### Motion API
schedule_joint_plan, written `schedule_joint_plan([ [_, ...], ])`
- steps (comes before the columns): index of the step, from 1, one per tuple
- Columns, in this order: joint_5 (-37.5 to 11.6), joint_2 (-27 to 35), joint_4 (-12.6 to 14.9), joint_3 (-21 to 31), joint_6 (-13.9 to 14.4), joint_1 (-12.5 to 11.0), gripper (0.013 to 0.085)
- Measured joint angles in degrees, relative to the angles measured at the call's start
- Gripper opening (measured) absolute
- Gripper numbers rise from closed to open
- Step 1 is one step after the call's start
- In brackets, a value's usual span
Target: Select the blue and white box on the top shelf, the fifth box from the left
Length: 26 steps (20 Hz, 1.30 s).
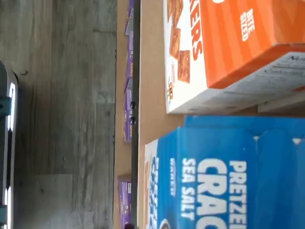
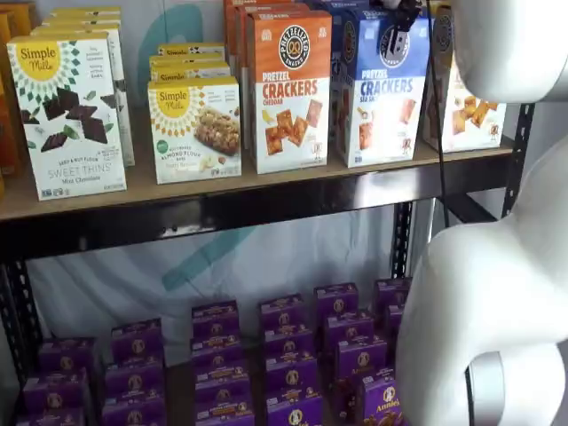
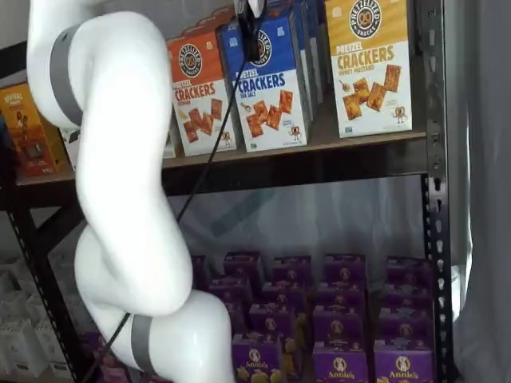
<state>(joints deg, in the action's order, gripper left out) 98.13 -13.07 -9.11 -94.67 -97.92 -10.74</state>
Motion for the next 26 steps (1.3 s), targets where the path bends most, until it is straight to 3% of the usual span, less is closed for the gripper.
schedule_joint_plan([
  [5,-0.42,-0.42,-0.12,0.68,0.19,0.19,0.0690],
  [11,-0.11,-0.50,-0.05,0.64,0.06,0.04,0.0690],
  [15,0.07,-0.60,-0.17,0.67,-0.04,-0.10,0.0570],
  [26,2.24,-0.36,-1.53,-0.79,-0.22,-0.96,0.0570],
])
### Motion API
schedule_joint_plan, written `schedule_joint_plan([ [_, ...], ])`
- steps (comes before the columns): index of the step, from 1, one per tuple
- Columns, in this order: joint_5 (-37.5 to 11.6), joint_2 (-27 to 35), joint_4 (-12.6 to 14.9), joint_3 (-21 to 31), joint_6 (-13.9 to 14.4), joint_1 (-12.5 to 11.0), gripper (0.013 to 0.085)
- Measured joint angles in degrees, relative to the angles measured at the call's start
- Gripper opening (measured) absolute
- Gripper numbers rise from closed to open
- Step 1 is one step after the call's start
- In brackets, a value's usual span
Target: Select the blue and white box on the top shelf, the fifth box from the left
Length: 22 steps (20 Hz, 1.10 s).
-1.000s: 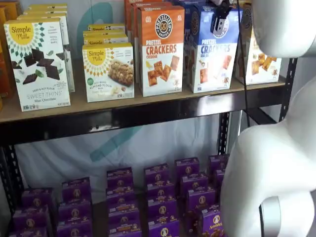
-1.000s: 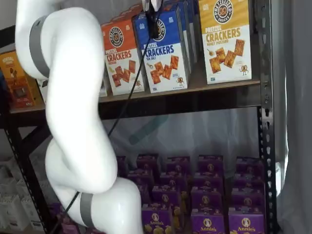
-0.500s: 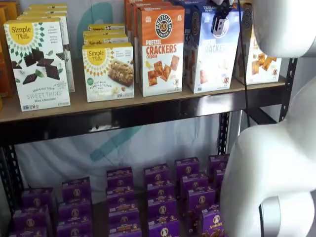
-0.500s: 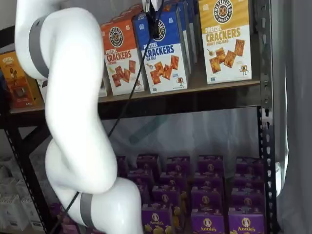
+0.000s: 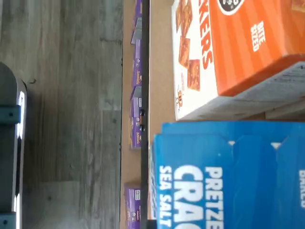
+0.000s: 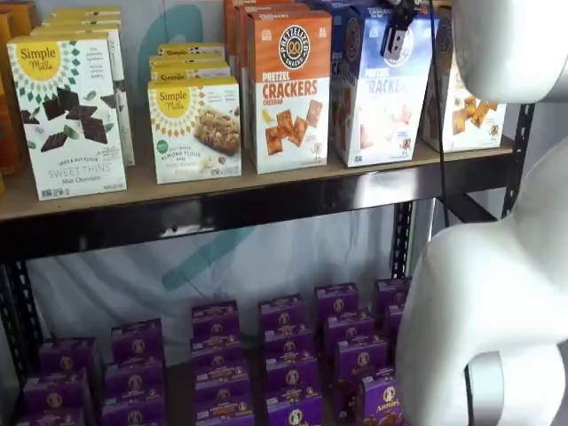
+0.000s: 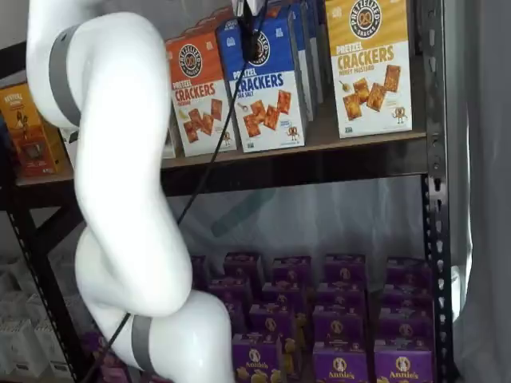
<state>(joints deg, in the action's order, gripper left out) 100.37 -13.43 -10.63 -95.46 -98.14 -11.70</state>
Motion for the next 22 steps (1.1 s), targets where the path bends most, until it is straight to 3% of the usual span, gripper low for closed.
schedule_joint_plan([
  [10,3.58,-0.88,-1.89,-1.21,-0.48,-1.60,0.0530],
  [15,9.41,-3.00,-3.29,-1.79,-0.82,-3.18,0.0530],
  [22,12.20,-10.05,-3.35,3.70,-2.68,-5.47,0.0530],
])
